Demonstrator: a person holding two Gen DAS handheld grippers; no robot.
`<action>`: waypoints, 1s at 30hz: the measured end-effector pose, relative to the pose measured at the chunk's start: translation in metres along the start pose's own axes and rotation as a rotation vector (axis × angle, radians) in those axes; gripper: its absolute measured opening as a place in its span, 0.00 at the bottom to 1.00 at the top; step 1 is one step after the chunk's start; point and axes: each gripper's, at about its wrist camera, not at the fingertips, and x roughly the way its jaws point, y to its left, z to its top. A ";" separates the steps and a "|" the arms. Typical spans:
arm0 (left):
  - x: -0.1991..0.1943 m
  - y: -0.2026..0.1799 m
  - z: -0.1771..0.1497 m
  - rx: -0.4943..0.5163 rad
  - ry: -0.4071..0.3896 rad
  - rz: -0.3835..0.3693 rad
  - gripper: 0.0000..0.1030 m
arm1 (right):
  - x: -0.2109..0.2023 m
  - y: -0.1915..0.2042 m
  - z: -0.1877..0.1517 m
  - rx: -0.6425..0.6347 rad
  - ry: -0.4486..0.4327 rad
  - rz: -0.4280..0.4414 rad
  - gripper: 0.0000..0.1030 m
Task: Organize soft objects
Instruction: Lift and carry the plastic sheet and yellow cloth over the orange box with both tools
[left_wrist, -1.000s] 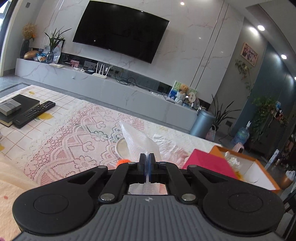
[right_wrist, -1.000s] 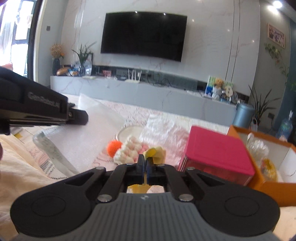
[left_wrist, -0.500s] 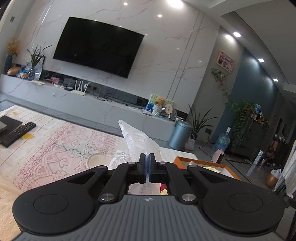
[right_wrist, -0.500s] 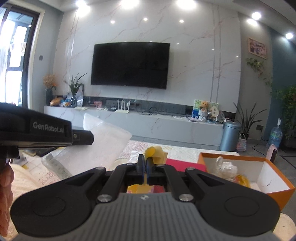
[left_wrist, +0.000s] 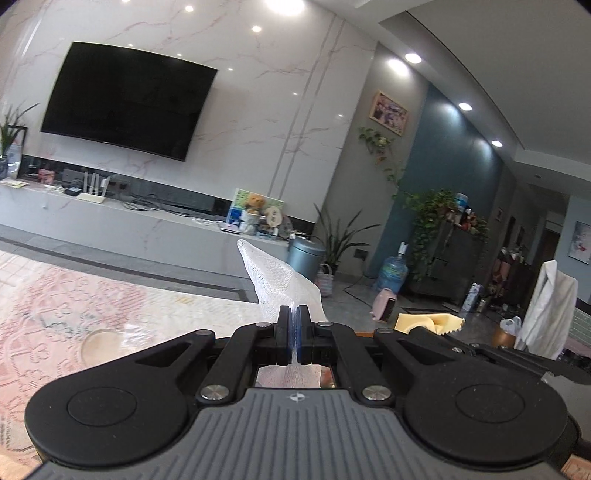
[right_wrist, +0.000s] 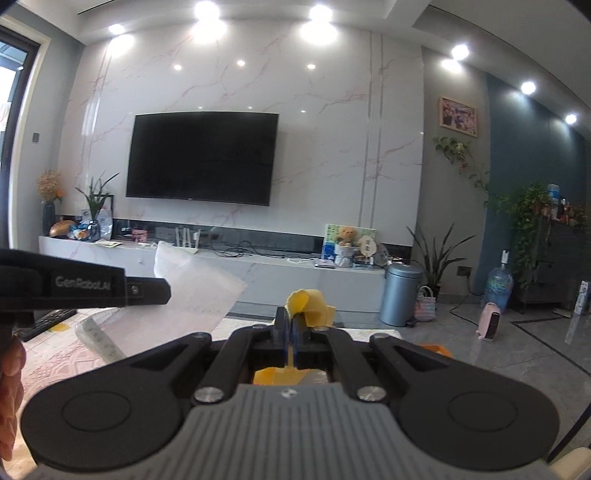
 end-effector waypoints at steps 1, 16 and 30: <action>0.005 -0.004 0.002 0.005 0.003 -0.014 0.02 | 0.003 -0.009 0.003 -0.006 0.000 -0.012 0.00; 0.094 -0.045 0.019 -0.007 0.136 -0.139 0.02 | 0.063 -0.101 0.014 -0.080 0.115 -0.131 0.00; 0.170 -0.056 -0.019 -0.001 0.335 -0.133 0.02 | 0.126 -0.138 -0.028 -0.046 0.291 -0.153 0.00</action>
